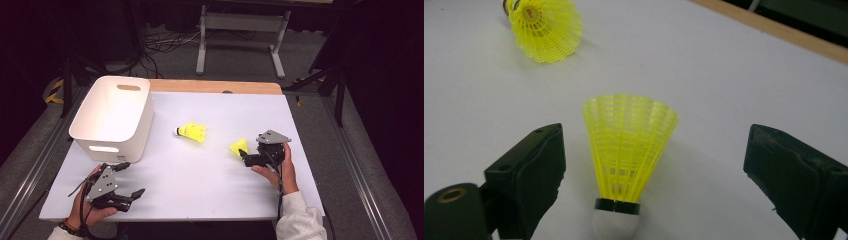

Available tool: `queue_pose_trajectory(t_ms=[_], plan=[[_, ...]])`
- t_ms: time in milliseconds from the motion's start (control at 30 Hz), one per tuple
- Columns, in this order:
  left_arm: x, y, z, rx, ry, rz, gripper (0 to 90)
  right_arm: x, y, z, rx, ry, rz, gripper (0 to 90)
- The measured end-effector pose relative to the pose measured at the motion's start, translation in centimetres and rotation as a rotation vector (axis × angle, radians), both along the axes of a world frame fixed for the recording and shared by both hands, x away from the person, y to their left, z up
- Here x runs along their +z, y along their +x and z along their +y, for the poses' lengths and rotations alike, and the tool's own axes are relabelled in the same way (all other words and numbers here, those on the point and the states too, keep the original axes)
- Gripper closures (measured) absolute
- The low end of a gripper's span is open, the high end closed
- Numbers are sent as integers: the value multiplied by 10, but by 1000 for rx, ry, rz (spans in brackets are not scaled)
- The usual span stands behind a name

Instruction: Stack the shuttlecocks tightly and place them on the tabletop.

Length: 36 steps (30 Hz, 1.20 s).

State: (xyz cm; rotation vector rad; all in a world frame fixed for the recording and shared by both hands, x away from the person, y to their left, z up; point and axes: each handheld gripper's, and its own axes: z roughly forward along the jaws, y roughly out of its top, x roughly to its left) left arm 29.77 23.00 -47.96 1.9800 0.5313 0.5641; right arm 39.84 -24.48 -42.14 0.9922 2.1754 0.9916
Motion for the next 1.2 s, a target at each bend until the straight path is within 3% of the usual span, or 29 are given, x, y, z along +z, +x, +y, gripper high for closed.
queue_pose_trajectory(t_ms=[267,400,700,1200], plan=[[1,0,0,-3,3,-5,76,-15,9,6,-8,-25,78,124],[0,0,-1,-8,8,0,76,-21,11,9,-10,-49,87,125],[0,1,-2,-6,6,2,76,-26,27,10,-23,28,141,136],[-2,2,-2,-14,14,10,76,-35,49,23,-13,-50,228,148]])
